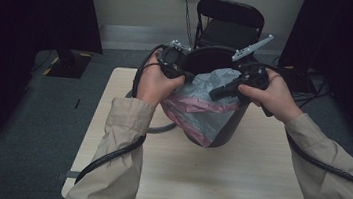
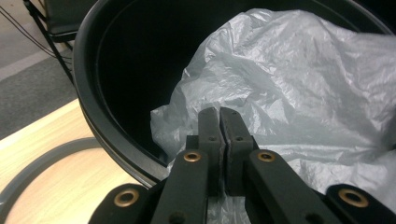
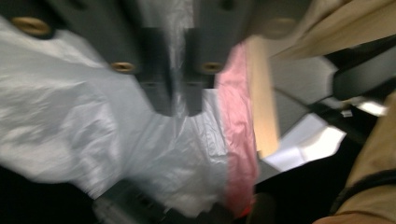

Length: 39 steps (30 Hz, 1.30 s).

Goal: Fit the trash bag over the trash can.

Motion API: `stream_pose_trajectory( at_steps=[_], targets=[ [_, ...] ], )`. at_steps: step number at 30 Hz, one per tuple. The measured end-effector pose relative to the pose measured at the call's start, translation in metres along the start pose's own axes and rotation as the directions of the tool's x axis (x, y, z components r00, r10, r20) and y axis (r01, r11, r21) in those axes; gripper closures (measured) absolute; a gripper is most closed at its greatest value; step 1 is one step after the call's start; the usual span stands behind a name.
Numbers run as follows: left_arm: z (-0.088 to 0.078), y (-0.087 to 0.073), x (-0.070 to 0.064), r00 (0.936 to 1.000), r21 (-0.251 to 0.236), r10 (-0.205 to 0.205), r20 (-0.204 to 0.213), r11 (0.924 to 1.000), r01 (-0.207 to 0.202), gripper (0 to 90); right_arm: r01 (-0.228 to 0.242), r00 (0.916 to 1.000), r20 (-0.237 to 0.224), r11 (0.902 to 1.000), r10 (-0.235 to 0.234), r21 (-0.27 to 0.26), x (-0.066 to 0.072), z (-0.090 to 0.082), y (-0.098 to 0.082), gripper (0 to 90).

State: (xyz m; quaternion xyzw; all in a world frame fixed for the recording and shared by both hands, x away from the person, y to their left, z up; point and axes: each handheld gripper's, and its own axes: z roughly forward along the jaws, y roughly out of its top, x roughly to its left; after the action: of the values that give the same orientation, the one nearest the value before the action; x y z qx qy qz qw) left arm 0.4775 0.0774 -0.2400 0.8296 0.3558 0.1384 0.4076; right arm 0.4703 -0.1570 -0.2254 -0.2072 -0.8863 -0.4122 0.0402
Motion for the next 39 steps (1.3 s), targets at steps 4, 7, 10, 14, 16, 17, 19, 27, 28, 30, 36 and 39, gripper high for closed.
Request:
stream_pose_trajectory(
  at_steps=[4, 7, 10, 14, 16, 17, 19, 27, 28, 30, 36, 39],
  targets=[
    [-0.001, 0.0, -0.002, 0.9999, -0.002, 0.013, 0.004, 0.9999, -0.013, 87.6, -0.014, 0.9999, 0.004, 0.9999, 0.014, 0.004, 0.0, -0.001, -0.001, 90.0],
    [-0.003, 0.0, -0.002, 0.9998, -0.028, 0.019, 0.009, 0.9994, -0.019, 79.2, -0.039, 0.9983, 0.042, 0.9989, 0.04, -0.028, -0.004, -0.007, -0.001, 90.0],
    [-0.006, 0.002, -0.004, 0.9995, -0.084, 0.016, 0.026, 0.9963, -0.014, 62.8, -0.075, 0.9913, 0.102, 0.9939, 0.083, -0.082, -0.012, -0.017, -0.002, 90.0],
    [-0.014, 0.007, -0.008, 0.9975, -0.136, 0.053, 0.047, 0.9896, -0.047, 44.7, -0.137, 0.9711, 0.18, 0.9838, 0.157, -0.115, -0.028, -0.029, -0.006, 90.0],
    [-0.017, 0.008, -0.012, 0.9952, -0.13, 0.065, 0.073, 0.99, -0.055, 43.5, -0.165, 0.9613, 0.2, 0.9769, 0.19, -0.136, -0.035, -0.032, -0.008, 90.0],
    [-0.017, 0.008, -0.014, 0.9938, -0.125, 0.073, 0.083, 0.9902, -0.062, 42.9, -0.17, 0.9579, 0.209, 0.9756, 0.197, -0.139, -0.037, -0.033, -0.009, 90.0],
    [-0.016, 0.007, -0.018, 0.9912, -0.11, 0.094, 0.093, 0.9905, -0.083, 41.9, -0.185, 0.9505, 0.224, 0.9714, 0.215, -0.149, -0.04, -0.033, -0.011, 90.0],
    [0.0, -0.001, -0.024, 0.9791, 0.018, 0.107, 0.173, 0.9936, -0.112, 68.3, -0.161, 0.9549, 0.228, 0.9769, 0.19, -0.14, -0.033, -0.025, -0.005, 90.0],
    [0.001, -0.001, -0.024, 0.9801, 0.026, 0.092, 0.176, 0.9948, -0.098, 73.7, -0.154, 0.9552, 0.233, 0.9786, 0.183, -0.137, -0.032, -0.025, -0.005, 90.0],
    [0.002, 0.0, -0.024, 0.9813, 0.045, 0.098, 0.166, 0.9933, -0.107, 87.2, -0.139, 0.9583, 0.231, 0.9807, 0.168, -0.137, -0.031, -0.024, -0.004, 90.0],
    [0.004, 0.004, -0.018, 0.9939, 0.058, 0.056, 0.095, 0.9964, -0.062, 90.0, -0.123, 0.951, 0.264, 0.9804, 0.161, -0.153, -0.032, -0.026, -0.008, 69.2],
    [0.0, 0.003, -0.007, 0.9988, 0.017, -0.011, 0.048, 0.9998, 0.011, 90.0, -0.117, 0.9422, 0.292, 0.9782, 0.164, -0.172, -0.035, -0.032, -0.014, 55.9]
  ],
)
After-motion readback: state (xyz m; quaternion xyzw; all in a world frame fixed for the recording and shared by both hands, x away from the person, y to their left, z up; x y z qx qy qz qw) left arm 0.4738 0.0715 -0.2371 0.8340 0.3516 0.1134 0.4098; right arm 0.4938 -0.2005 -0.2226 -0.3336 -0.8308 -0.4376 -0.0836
